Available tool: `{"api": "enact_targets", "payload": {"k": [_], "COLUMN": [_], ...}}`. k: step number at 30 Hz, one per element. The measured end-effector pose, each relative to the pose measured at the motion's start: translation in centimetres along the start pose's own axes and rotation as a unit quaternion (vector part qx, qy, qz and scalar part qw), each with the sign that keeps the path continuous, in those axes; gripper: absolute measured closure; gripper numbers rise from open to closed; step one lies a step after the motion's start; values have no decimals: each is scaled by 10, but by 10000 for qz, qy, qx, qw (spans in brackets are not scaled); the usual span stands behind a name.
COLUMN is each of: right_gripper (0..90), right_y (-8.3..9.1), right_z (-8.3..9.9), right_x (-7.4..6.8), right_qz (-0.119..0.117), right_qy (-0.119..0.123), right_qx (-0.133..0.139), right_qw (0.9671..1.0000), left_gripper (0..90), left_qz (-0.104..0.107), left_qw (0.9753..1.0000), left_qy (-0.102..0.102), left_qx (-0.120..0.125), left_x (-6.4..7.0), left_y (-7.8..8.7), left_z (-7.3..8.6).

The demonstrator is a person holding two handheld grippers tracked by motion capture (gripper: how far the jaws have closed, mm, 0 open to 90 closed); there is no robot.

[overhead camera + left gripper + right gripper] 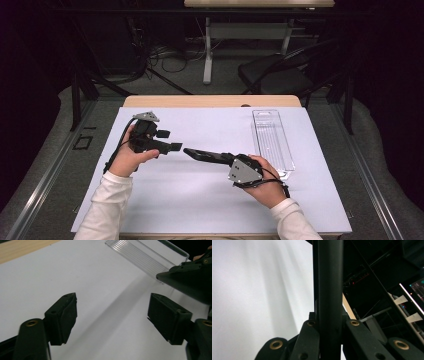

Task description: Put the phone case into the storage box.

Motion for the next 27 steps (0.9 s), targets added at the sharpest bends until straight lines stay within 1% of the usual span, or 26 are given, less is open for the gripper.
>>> {"api": "enact_targets", "payload": {"k": [4,5,7,8,10,12,13,14,17,21,26,27], "right_gripper": [867,867,867,867,867,867,867,867,867,868,867,867], "right_y": [0,0,0,0,0,1,1,1,1,1,0,0], "right_z": [2,3,4,4,5,5,6,6,8,9,11,11], "right_x": [2,3,4,4,5,6,7,7,9,10,11,11], "right_qz": [-55,-69,-83,-104,-123,-146,-154,-167,-211,-252,-313,-332], "right_qy": [-181,-212,-279,-303,-392,-470,-507,-542,-665,-783,-874,-899], "right_qx": [84,63,105,115,151,189,206,218,267,324,352,375], "right_qw": [9998,9997,9995,9994,9990,9986,9984,9982,9972,9961,9951,9947], "left_gripper": [308,311,319,322,359,430,436,456,499,521,506,504], "left_qz": [38,49,54,92,134,164,206,188,216,356,477,471], "left_qw": [9999,9999,9998,9998,9998,9997,9996,9995,9991,9978,9950,9944], "left_qy": [-96,-104,-152,-159,-140,-188,-197,-229,-361,-557,-839,-899], "left_qx": [101,116,120,106,75,74,73,46,36,86,251,281], "left_x": [2,3,4,5,7,9,10,11,16,22,30,31], "left_y": [2,2,2,2,1,1,1,2,3,5,6,6], "left_z": [-1,-1,-1,-2,-2,-2,-2,-2,-3,-5,-7,-8]}}
Point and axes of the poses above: each handheld gripper's, and its own axes: y roughly backward along the jaws, z roughly out of its underside, x roughly to its right, the point moved 2 cm from there along -y, roughly forward along the jaws, and after that the axes turned 6 degrees about -x, right-handed, at the moved point
